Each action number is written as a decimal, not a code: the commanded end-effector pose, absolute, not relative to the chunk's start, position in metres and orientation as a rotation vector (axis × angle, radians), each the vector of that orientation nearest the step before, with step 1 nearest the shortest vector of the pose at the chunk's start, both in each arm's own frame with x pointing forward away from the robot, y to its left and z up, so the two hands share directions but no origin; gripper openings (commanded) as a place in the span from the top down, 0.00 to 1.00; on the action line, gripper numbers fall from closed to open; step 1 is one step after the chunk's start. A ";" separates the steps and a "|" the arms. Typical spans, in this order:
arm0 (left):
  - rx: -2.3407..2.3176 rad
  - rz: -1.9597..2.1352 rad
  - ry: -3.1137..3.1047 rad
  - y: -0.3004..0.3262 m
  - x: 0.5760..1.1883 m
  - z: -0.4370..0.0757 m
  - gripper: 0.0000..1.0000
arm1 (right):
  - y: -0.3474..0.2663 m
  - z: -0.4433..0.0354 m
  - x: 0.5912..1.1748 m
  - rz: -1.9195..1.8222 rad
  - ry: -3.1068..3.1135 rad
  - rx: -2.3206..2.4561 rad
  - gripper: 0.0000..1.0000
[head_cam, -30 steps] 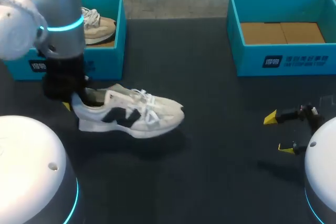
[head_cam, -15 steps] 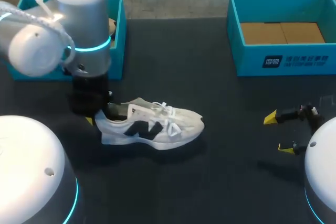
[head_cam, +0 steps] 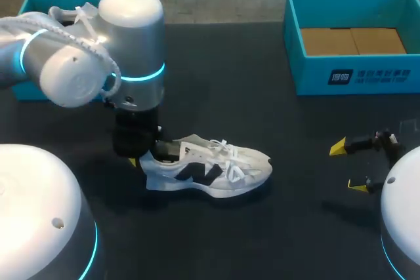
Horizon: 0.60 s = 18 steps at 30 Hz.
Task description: Take the shoe out of the shoebox, open the shoe tongue, remove and reinsert the insole, then place the shoe into the shoebox
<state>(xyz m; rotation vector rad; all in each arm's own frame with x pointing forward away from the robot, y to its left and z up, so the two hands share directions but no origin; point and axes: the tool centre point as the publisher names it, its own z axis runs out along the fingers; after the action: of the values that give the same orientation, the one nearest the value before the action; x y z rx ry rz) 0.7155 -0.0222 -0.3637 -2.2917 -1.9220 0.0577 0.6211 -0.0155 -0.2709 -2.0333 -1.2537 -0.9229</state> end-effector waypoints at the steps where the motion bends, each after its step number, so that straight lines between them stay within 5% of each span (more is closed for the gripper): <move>1: -2.283 0.057 -1.919 -0.030 0.720 -0.371 1.00 | -0.015 -0.270 0.619 -0.926 -1.254 -2.036 0.00; 18: -2.279 0.048 -1.882 -0.043 0.713 -0.384 1.00 | -0.015 -0.270 0.619 -0.926 -1.254 -2.036 0.00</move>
<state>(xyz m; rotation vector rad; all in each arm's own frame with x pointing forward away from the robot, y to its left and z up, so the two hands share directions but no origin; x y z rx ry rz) 0.7122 -0.0401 -0.3820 -2.2799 -1.8834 0.0518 0.6211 -0.0155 -0.2709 -2.0333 -1.2537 -0.9229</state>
